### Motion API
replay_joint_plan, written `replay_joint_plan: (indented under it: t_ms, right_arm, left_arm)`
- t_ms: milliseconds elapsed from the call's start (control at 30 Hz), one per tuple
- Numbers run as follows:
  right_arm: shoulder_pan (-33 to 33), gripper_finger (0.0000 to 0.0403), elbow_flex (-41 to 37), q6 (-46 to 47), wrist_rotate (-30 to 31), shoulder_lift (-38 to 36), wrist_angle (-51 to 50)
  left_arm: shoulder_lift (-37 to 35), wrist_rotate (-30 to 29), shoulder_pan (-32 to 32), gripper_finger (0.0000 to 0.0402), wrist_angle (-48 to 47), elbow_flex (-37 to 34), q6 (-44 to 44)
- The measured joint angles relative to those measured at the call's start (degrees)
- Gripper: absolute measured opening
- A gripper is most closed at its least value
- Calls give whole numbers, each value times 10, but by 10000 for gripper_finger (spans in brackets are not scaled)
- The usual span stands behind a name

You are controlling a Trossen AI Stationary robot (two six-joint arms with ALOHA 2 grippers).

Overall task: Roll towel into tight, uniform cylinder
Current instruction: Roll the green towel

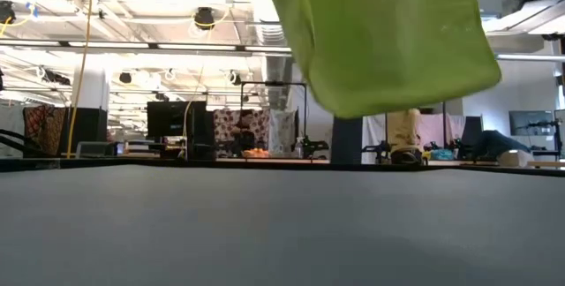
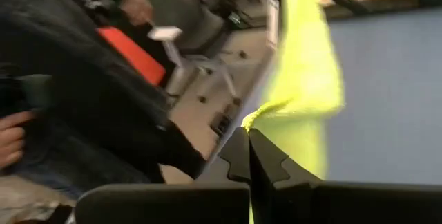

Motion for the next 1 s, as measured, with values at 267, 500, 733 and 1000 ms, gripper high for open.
replay_joint_plan:
  t_ms: [267,500,733,1000]
  right_arm:
    - [-28,14,-102,-65,188,89,39]
    - [-45,14,-149,-102,301,169,127]
    - [-5,14,-169,-125,300,164,55]
    - [68,14,-288,-33,292,130,129]
  left_arm:
    - [59,-177,17,0,-263,-1,-54]
    - [131,-212,51,0,-341,-1,-36]
    - [180,-119,27,0,-337,-1,-33]
    - [276,-67,-35,0,-271,-1,-56]
